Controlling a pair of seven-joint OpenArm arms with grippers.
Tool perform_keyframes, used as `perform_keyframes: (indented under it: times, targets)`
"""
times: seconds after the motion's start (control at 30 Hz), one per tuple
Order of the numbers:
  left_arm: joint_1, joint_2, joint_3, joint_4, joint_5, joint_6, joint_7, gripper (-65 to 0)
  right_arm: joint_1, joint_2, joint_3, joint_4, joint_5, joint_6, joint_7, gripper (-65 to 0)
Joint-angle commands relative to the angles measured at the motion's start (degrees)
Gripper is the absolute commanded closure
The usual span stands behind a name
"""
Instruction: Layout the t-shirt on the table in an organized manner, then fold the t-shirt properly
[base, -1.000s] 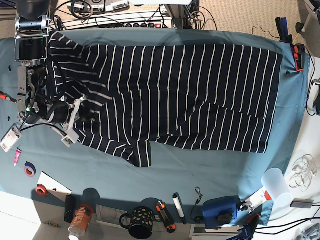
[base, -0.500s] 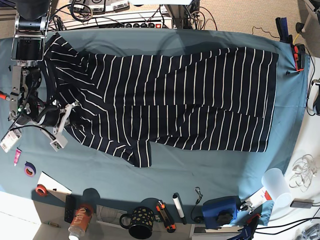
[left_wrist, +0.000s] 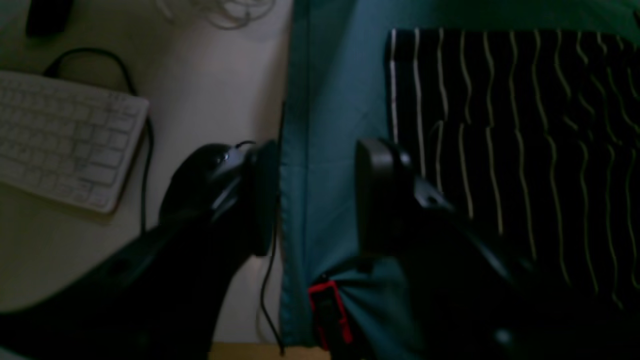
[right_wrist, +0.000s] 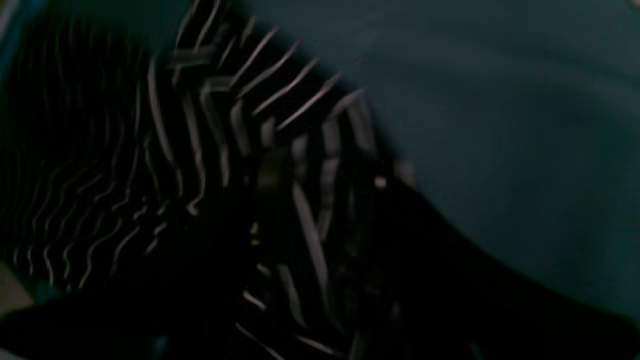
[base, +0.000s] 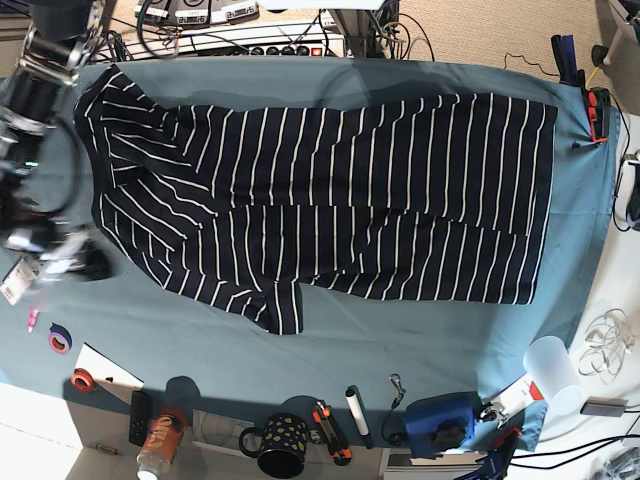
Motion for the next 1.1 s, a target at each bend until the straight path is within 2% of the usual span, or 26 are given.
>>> perform_keyframes:
  times: [0.0, 0.1, 0.2, 0.3, 0.4, 0.47, 0.57, 0.7, 0.8, 0.93, 1.0, 1.07]
  targets:
    - [0.11, -1.01, -0.44, 0.85, -2.36, -0.02, -1.25, -25.8, 1.14, 1.44, 2.95, 0.76, 1.16, 0.08, -0.26, -20.6]
    - [1.18, 0.59, -0.42, 0.85, -7.06, -0.04, -0.76, -25.8, 0.94, 1.60, 9.46, 0.76, 1.16, 0.08, -2.51, -20.6]
    - [1.25, 3.50, 0.35, 0.85, -7.63, -0.09, 1.29, -25.8, -1.46, 2.89, 10.99, 0.76, 0.55, 0.08, -2.51, -20.6]
    - [1.25, 6.45, 2.56, 0.85, -7.41, -0.79, 4.46, -25.8, -4.66, 3.15, 10.95, 0.66, -6.01, 0.08, -2.51, -20.6]
    - [1.27, 8.57, 5.46, 0.85, -7.41, -1.79, 5.53, -25.8, -8.92, 2.99, 10.95, 0.66, -12.09, 0.08, 3.34, -20.6]
    - [1.25, 8.81, 7.76, 0.85, -7.39, -1.75, 5.25, -25.8, -11.34, 3.02, 10.95, 0.66, -13.70, 0.08, 8.26, -20.6]
    - [1.22, 8.81, 11.13, 0.85, -7.28, -1.75, 2.80, -25.8, -11.50, 3.04, 10.93, 0.66, -13.88, 0.08, 9.62, -20.4]
    - [1.09, 8.81, 13.55, 0.85, -2.99, -1.16, -0.11, -25.8, -7.93, 3.04, 9.70, 0.66, -16.96, 0.08, 11.32, -20.4]
    - [1.07, 8.79, 13.55, 0.85, -0.09, -0.24, -1.33, -25.8, -4.44, 3.04, 5.33, 0.63, -19.98, 0.08, 15.43, -20.4]
    - [1.07, 8.79, 13.55, 0.85, 0.52, -0.26, -1.60, -25.8, 0.92, 3.02, -5.75, -1.36, -24.02, 0.08, 21.09, -20.4]
    - [1.09, 8.79, 13.55, 0.85, 0.55, -0.26, -1.60, -25.8, 4.42, 3.02, -12.48, -5.20, -27.30, -2.43, 24.46, -20.4]
    - [1.07, 8.79, 13.55, 0.85, 0.55, -0.26, -1.60, -25.8, 8.26, 2.69, -18.93, -10.75, -29.62, -3.61, 26.95, -20.4]
